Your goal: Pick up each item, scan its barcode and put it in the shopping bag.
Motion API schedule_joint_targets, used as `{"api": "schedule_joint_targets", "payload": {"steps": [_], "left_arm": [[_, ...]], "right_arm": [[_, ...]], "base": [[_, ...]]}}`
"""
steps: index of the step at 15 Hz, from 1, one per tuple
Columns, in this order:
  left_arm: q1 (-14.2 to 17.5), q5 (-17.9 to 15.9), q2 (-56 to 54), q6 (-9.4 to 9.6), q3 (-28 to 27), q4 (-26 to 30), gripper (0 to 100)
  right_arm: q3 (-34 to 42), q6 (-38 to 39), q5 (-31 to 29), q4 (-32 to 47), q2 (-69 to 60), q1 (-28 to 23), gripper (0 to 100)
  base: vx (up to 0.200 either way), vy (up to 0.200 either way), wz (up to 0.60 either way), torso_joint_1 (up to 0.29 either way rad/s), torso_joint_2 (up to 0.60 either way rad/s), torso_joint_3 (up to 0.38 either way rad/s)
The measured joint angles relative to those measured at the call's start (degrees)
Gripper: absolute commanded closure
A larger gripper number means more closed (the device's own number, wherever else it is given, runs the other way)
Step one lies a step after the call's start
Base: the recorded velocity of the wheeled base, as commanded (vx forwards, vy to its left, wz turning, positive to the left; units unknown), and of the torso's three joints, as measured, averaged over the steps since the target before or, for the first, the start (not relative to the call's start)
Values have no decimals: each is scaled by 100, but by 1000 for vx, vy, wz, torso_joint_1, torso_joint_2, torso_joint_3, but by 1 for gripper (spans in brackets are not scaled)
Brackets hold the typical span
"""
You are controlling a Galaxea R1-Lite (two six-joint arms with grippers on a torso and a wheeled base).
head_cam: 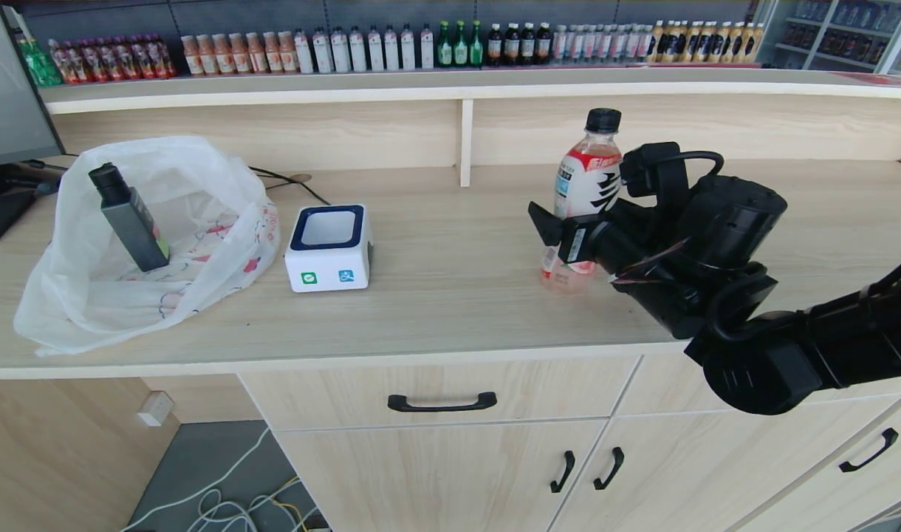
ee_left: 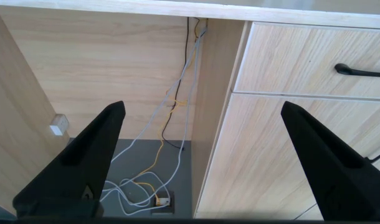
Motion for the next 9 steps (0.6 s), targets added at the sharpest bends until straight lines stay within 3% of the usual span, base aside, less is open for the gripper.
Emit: {"api": "schedule_joint_targets", "payload": {"steps": [4,5,9], "left_arm": [[0,0,0,2,0,2,0],[0,0,0,2,0,0,0],[0,0,0,2,0,2,0]], "right_arm": [[-10,0,0,-7,5,0,0],[-22,0,0,-10,5,-4,100],[-10,17,-1,-40,-15,-15,100]], "base": [[0,0,0,0,0,0],[0,0,0,0,0,0],[0,0,0,0,0,0]]}}
